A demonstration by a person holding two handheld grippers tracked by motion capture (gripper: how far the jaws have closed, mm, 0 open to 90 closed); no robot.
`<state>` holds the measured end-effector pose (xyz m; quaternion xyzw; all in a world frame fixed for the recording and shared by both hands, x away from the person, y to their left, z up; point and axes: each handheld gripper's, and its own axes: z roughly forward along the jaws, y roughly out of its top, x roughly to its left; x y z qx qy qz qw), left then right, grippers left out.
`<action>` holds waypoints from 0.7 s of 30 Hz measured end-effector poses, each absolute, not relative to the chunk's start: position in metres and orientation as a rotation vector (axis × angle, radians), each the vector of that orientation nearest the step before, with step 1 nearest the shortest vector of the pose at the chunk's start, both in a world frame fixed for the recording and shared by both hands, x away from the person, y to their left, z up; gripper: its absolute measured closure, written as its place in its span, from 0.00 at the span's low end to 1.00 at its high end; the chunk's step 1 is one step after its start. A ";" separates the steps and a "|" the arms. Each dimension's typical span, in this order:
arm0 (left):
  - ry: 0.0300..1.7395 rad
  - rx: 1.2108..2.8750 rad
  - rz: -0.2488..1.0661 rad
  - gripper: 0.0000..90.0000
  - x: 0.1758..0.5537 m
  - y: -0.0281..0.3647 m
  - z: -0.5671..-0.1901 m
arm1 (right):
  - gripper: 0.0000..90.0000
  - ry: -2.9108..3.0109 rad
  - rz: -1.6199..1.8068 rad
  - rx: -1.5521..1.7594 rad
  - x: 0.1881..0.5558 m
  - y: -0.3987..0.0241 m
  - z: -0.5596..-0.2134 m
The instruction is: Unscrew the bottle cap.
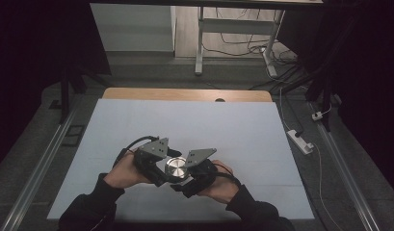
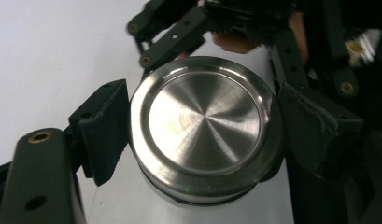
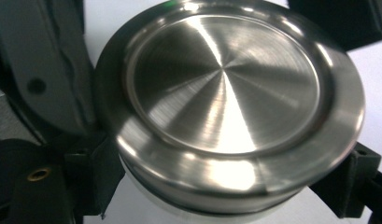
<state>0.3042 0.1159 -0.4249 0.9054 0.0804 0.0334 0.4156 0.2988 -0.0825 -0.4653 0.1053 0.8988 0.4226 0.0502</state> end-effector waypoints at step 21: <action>0.536 2.213 0.227 0.11 0.304 0.098 -0.423 | 0.17 2.646 1.249 0.549 0.317 -0.094 -0.470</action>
